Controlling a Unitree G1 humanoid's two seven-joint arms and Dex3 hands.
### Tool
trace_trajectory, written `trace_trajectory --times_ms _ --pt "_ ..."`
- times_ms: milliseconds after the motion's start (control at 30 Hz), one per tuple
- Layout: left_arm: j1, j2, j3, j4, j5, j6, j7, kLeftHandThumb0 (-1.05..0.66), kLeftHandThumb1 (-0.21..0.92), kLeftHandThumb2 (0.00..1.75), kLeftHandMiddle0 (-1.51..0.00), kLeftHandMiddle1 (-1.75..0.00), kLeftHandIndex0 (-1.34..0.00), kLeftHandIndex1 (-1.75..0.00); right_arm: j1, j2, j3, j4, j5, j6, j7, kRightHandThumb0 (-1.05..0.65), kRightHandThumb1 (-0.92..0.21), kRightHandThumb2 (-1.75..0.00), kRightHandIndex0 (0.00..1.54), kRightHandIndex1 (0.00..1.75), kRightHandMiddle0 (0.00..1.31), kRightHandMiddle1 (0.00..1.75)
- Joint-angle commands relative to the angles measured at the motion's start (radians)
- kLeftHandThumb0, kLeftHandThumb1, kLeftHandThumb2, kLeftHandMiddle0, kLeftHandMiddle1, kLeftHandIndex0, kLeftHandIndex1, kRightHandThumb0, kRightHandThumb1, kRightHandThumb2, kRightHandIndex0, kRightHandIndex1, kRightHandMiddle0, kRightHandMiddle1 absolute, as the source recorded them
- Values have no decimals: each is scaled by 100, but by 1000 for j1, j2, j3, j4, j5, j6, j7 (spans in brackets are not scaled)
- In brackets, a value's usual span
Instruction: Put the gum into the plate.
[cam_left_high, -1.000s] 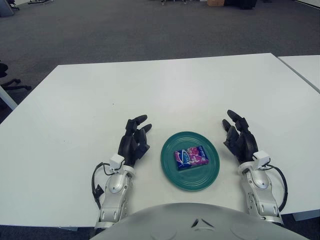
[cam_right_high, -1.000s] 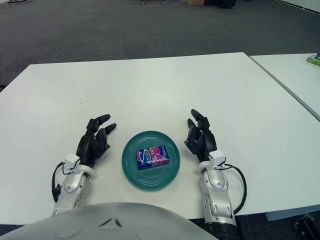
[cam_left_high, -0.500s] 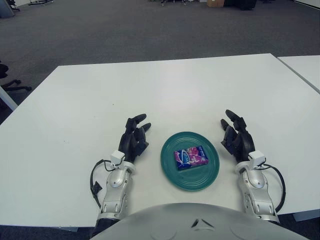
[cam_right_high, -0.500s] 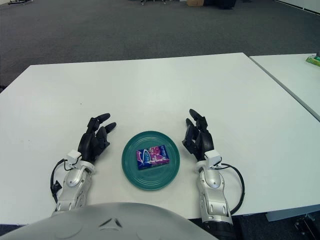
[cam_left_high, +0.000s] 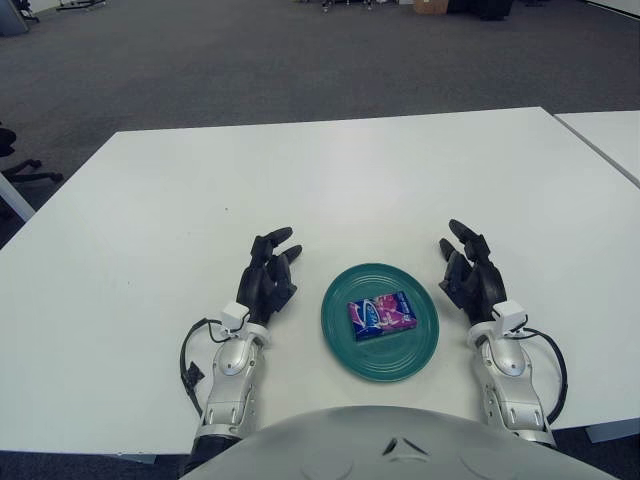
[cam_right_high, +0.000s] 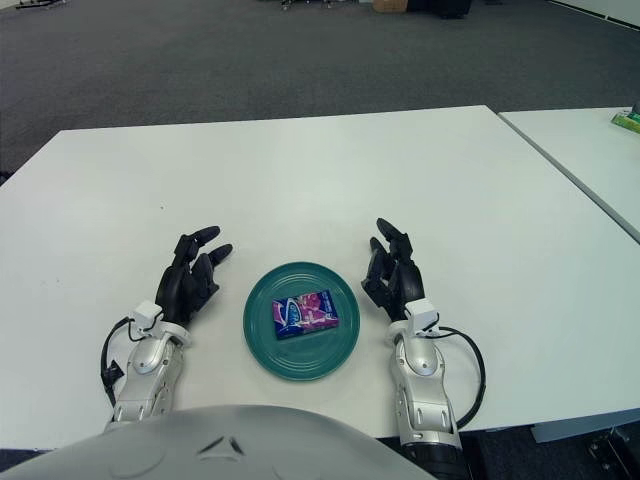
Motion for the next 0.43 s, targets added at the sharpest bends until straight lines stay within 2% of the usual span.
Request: trace_trajectory --times_ms 0,400 --pt "21 3 3 25 6 35 1 -89 92 86 -38 -74 -13 -108 40 11 -1 31 5 51 -2 -80 -92 -96 28 0 0 52" --pt "26 -4 3 24 3 41 1 -89 92 85 -39 -74 -15 -108 49 11 -1 21 0 56 -7 -79 -92 -97 27 0 0 51"
